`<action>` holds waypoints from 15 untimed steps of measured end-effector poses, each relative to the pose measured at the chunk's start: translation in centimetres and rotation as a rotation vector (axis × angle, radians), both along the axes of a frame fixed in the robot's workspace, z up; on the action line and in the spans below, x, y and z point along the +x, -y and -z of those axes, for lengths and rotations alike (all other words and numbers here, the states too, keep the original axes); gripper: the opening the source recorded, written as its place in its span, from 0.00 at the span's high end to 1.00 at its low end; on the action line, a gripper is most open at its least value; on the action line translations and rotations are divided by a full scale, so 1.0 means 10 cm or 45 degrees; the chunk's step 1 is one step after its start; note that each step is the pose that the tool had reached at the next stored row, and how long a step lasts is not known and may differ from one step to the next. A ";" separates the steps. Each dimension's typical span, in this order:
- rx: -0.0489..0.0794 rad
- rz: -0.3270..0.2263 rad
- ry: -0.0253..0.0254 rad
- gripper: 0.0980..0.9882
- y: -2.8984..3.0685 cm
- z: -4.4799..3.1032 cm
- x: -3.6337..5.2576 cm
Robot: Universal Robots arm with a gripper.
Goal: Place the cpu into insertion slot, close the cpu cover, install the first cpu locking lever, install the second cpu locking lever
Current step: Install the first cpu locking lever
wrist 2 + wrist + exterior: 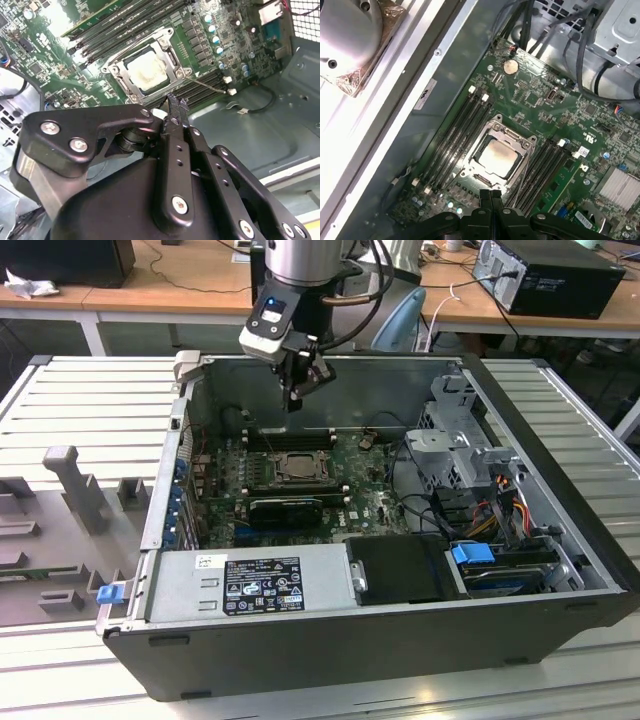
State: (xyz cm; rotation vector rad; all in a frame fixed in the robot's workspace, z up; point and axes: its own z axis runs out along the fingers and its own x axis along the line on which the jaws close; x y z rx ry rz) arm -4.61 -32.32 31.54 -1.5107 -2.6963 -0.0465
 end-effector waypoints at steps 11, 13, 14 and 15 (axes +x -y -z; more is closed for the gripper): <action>0.000 -0.208 0.0233 0.99 0.000 0.021 -0.005; 0.001 -0.246 0.0233 0.99 0.000 0.022 -0.005; 0.001 -0.256 0.0233 0.99 0.000 0.022 -0.005; 0.001 -0.266 0.0233 0.99 0.000 0.022 -0.005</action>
